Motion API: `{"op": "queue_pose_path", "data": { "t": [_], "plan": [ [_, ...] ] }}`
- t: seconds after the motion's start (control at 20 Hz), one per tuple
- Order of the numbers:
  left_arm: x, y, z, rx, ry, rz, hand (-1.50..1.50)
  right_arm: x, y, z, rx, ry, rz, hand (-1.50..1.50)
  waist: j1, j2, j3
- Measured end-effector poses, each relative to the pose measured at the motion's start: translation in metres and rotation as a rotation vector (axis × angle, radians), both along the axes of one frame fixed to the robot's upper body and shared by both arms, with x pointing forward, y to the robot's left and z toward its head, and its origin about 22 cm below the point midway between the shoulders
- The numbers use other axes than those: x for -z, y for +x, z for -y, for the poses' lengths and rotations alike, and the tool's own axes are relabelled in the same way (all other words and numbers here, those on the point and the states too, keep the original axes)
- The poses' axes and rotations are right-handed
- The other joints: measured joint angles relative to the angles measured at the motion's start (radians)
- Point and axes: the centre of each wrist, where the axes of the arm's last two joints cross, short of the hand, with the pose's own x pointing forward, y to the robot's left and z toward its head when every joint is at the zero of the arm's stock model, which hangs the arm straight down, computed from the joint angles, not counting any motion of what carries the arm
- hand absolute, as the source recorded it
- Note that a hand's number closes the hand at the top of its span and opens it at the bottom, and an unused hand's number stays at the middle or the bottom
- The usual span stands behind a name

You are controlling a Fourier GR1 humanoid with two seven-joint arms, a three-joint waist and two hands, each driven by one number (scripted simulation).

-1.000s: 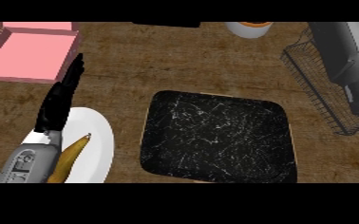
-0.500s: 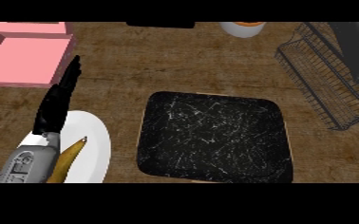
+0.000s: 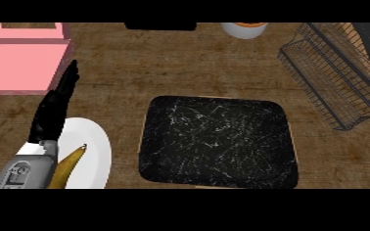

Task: Pick the bell pepper from the tray and place it in the tiered basket

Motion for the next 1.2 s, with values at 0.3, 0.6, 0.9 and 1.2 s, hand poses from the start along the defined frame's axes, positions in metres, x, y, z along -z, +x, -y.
{"op": "queue_pose_path", "data": {
  "t": [0.3,0.6,0.9,1.2],
  "plan": [
    [0.000,0.000,-0.008,-0.012,0.000,-0.007,0.00,0.014,-0.004,0.014,-0.023,0.113,0.009,1.50,-0.011,-0.002,0.000],
    [0.005,-0.004,-0.007,-0.020,0.002,-0.009,0.00,0.036,-0.008,0.022,-0.025,0.288,0.081,-1.50,-0.020,-0.005,0.001],
    [0.006,-0.003,-0.009,-0.034,0.004,-0.012,0.00,0.064,-0.016,0.030,-0.027,0.364,0.169,-1.50,-0.030,-0.008,0.000],
    [0.011,-0.008,-0.013,-0.032,0.003,-0.012,0.00,0.065,-0.023,0.027,-0.061,0.296,0.334,-1.50,-0.029,-0.010,0.000]
  ]
}}
